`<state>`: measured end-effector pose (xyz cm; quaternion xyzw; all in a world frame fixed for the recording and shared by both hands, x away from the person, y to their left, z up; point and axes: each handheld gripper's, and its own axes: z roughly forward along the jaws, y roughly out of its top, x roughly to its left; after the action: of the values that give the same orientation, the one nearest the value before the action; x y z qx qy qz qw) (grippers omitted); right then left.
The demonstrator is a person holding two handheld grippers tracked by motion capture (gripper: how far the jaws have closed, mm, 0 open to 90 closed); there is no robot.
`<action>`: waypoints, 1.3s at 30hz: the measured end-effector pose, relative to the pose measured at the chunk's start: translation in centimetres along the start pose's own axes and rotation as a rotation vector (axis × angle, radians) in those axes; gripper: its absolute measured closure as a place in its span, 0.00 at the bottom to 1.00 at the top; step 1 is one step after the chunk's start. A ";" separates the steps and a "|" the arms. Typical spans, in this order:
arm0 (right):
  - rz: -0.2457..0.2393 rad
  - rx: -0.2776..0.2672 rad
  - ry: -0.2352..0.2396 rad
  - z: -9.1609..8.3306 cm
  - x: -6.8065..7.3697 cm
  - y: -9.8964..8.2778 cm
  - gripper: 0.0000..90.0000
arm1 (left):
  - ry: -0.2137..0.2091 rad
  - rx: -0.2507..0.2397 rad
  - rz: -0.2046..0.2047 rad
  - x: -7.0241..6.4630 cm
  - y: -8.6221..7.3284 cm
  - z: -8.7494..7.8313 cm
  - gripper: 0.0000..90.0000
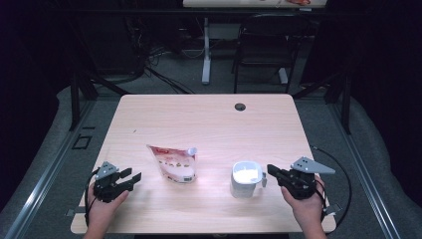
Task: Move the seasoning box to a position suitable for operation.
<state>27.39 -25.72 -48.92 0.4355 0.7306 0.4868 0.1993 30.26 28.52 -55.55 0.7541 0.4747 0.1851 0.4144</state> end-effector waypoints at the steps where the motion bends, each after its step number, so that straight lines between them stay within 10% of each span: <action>1: -0.005 0.007 0.000 0.1 0.1 0.3 1.00 | 0.001 0.001 0.001 0.0 0.0 0.0 0.58; 8: -0.082 0.057 -0.017 0.3 1.0 1.3 1.00 | -0.001 0.000 -0.006 0.1 -0.1 0.0 0.58; 39: -0.089 0.103 0.004 1.5 1.3 0.8 1.00 | -0.002 0.009 0.000 0.1 0.0 0.0 0.58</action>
<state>28.12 -23.72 -48.68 0.4113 0.7737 0.4399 0.1967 30.27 28.61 -55.56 0.7560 0.4753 0.1823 0.4114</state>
